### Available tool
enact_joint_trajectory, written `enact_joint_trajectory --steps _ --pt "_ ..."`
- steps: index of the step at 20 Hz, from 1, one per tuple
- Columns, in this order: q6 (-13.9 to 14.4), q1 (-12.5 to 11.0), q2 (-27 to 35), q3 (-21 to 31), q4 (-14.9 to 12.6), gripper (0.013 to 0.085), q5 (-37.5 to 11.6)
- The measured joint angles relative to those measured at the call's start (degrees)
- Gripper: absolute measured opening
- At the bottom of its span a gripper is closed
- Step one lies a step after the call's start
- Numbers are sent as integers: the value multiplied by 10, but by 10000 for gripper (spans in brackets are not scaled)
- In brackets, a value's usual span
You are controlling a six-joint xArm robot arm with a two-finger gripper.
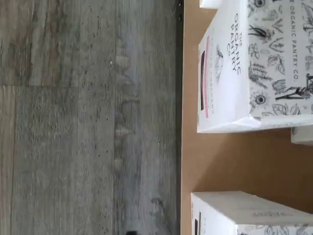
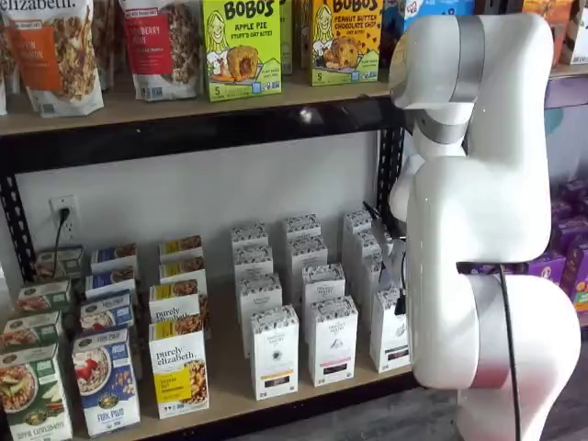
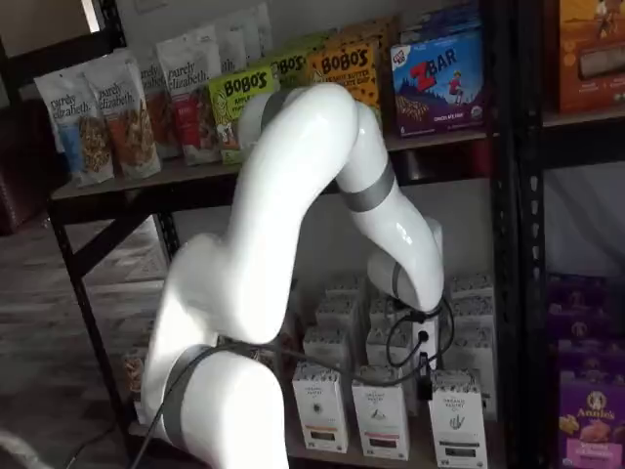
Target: Pick up the white box with a green strip in the middle, on the bottom shelf, the sixth box from the left
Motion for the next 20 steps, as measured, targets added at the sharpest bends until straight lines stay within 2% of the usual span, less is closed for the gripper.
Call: enact_joint_trajectory --steps 2,7,9,12,16,20 --pt "24 5 4 -6 -22 850 2" --pt "57 18 16 -22 -42 850 4" --pt "76 22 20 -26 -60 850 -2" --pt "108 23 30 -33 -94 850 -12" --pt "124 22 46 -51 -113 850 -14" --pt "156 17 74 -87 -154 850 -13"
